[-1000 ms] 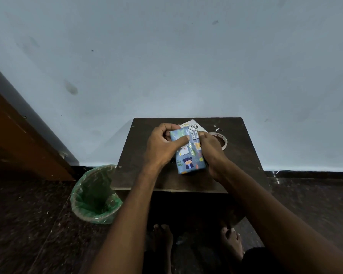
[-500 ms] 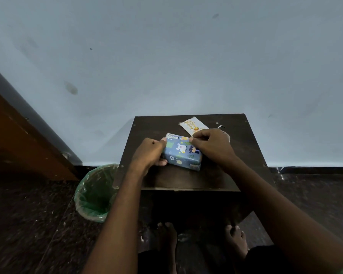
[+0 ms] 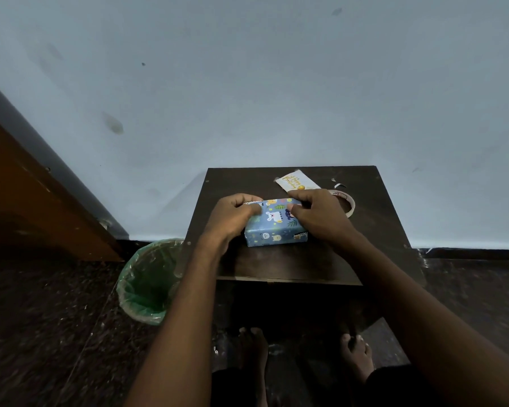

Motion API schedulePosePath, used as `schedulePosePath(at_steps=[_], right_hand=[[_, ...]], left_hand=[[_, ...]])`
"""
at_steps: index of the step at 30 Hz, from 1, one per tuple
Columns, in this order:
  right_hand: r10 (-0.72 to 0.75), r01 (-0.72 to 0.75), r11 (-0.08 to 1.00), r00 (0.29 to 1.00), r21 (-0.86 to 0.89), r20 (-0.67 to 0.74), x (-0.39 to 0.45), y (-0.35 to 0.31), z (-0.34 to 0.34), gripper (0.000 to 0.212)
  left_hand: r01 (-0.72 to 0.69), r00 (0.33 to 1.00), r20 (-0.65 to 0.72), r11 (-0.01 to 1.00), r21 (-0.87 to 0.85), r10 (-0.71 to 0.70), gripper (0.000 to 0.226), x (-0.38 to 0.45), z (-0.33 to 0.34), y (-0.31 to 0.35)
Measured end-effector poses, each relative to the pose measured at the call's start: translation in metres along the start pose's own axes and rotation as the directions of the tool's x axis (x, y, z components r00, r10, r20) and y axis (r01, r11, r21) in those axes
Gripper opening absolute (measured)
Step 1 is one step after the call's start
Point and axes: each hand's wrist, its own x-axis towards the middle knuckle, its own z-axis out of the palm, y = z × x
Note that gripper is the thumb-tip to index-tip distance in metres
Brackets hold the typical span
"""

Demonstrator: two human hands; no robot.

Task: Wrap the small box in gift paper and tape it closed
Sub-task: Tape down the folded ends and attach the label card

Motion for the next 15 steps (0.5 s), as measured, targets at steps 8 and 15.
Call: schedulePosePath(at_steps=[8,15], right_hand=[[0.059,-0.079,0.987,0.987,0.14,0.147,0.008,0.003,-0.006,0.031],[0.017,-0.011,0.998,0.995,-0.058,0.101,0.013,-0.009,-0.005,0.014]], left_hand=[[-0.021,0.99,0.139,1.0,-0.013,0.023,0.034,0.0,-0.009,-0.002],[0.014,0.998,0.056,1.0,-0.014,-0.013,0.019,0.001,-0.002,0.002]])
